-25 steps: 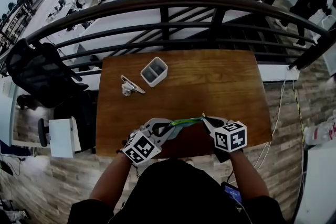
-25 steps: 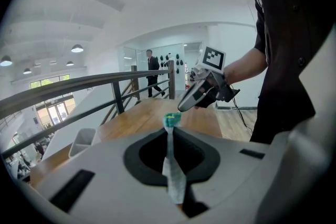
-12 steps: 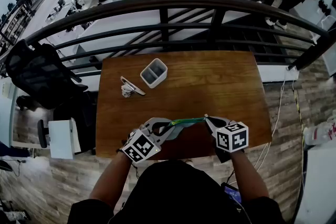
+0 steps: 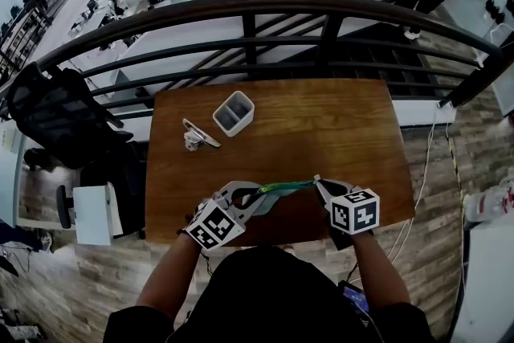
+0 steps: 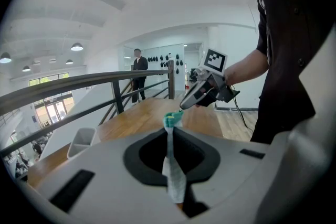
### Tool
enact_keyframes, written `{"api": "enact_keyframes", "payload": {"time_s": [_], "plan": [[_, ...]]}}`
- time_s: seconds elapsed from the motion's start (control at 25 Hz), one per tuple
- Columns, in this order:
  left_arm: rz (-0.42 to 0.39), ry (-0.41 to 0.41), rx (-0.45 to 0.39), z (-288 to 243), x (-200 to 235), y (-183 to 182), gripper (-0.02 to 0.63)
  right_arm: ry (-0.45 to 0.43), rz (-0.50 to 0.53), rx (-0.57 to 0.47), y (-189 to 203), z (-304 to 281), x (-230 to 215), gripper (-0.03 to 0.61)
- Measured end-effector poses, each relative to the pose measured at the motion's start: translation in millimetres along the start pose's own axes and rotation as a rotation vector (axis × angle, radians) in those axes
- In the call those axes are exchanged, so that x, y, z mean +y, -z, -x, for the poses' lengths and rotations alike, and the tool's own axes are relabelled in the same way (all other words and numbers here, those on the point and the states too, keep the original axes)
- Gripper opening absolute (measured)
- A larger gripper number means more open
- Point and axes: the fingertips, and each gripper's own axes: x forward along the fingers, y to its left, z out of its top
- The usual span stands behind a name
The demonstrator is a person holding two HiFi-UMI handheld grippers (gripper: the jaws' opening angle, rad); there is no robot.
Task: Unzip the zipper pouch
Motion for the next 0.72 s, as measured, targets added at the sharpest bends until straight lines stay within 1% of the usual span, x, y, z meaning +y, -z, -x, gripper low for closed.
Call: {"api": "enact_keyframes", "payload": {"time_s": [0.28, 0.52, 0.72], "plan": [[0.003, 0.004, 0.007, -1, 0, 0, 0.018, 0.005, -0.025, -0.014, -1, 2, -2, 0.000], [-0.017, -0.017, -0.004, -2, 3, -3, 0.019, 0.007, -0.047, -0.042, -4, 6, -1, 0.001], [-0.001, -0.032, -0.014, -7, 12, -5, 0.020, 0.020, -0.060, -0.082, -14, 11, -3, 0.002]]}}
